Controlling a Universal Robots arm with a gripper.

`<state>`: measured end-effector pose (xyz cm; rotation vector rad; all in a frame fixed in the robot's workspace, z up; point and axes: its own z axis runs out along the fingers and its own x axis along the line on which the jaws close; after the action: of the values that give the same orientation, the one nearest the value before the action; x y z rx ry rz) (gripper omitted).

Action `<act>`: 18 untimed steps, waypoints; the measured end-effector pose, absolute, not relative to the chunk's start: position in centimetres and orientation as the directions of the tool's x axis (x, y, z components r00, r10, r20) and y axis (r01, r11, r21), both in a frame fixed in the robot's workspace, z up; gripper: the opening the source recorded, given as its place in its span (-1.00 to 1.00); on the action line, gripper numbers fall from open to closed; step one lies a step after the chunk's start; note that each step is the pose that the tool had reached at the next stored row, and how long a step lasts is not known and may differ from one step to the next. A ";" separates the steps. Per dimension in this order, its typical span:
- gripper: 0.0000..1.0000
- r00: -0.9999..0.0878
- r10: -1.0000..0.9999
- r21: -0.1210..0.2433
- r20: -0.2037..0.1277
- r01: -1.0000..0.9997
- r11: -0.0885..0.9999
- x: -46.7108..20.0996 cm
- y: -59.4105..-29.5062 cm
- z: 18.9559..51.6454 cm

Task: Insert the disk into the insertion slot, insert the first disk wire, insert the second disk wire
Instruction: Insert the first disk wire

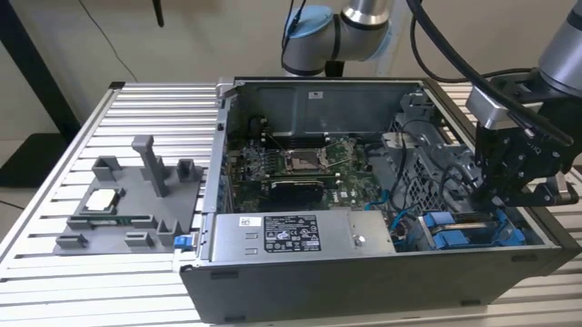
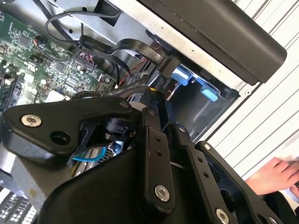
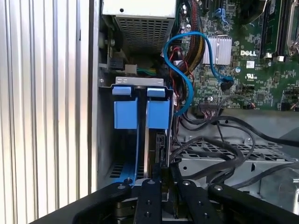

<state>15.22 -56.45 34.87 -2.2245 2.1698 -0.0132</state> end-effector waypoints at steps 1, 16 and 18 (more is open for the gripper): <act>-0.62 0.025 -1.000 -0.030 -0.018 -0.999 -0.025 15.3 -56.5 34.8; -0.62 0.025 -1.000 -0.030 -0.017 -0.999 -0.025 15.4 -56.5 33.9; -0.62 0.025 -1.000 -0.030 -0.018 -0.999 -0.025 15.5 -56.5 33.8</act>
<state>15.46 -56.50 33.77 -2.2241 2.1695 -0.0125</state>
